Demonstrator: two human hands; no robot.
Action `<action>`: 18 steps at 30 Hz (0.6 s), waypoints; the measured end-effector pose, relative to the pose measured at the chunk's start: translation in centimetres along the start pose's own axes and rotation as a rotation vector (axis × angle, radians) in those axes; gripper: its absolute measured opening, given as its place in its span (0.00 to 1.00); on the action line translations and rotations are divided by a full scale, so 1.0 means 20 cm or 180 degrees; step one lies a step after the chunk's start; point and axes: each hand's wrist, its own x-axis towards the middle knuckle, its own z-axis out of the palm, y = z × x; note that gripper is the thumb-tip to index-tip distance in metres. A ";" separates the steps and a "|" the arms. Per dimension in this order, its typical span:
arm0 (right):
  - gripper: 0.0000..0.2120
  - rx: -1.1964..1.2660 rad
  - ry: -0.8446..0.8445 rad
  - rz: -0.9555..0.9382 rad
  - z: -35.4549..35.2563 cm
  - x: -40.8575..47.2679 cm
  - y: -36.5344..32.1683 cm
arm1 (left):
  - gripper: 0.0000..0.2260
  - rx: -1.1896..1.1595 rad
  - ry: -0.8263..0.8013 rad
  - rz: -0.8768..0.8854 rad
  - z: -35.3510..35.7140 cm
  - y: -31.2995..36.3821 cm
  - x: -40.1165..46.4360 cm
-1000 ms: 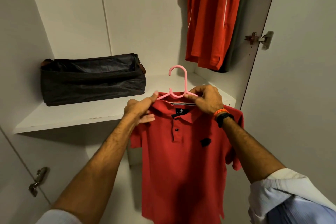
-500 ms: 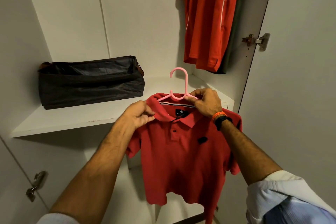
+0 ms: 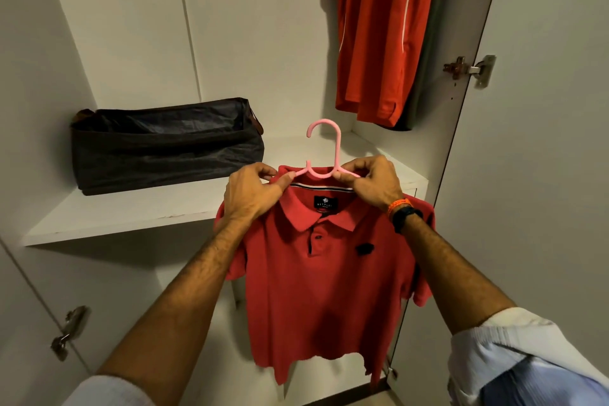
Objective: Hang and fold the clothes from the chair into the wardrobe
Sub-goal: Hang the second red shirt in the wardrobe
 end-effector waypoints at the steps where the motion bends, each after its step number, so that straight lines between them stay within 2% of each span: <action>1: 0.08 0.0033 -0.0018 -0.0052 0.00 0.00 -0.01 | 0.19 0.0137 -0.0006 -0.0020 0.00 0.01 0.01; 5: 0.06 0.0005 -0.0184 -0.0318 0.02 0.00 -0.02 | 0.10 0.0763 -0.0032 0.0047 -0.03 0.07 0.03; 8: 0.06 -0.0106 -0.0341 -0.0441 0.05 0.00 -0.04 | 0.11 0.0704 -0.0015 0.0222 -0.04 0.13 0.04; 12: 0.05 -0.0103 -0.0375 -0.0470 0.04 0.02 -0.05 | 0.17 0.0634 -0.0877 -0.0046 -0.04 0.12 0.09; 15: 0.05 -0.0062 -0.0251 -0.0430 0.03 0.02 -0.03 | 0.13 0.0327 -0.1534 -0.0144 -0.07 0.05 0.14; 18: 0.05 0.0008 -0.0205 -0.0443 0.02 0.03 -0.02 | 0.11 0.0404 -0.1671 0.0150 -0.09 0.00 0.15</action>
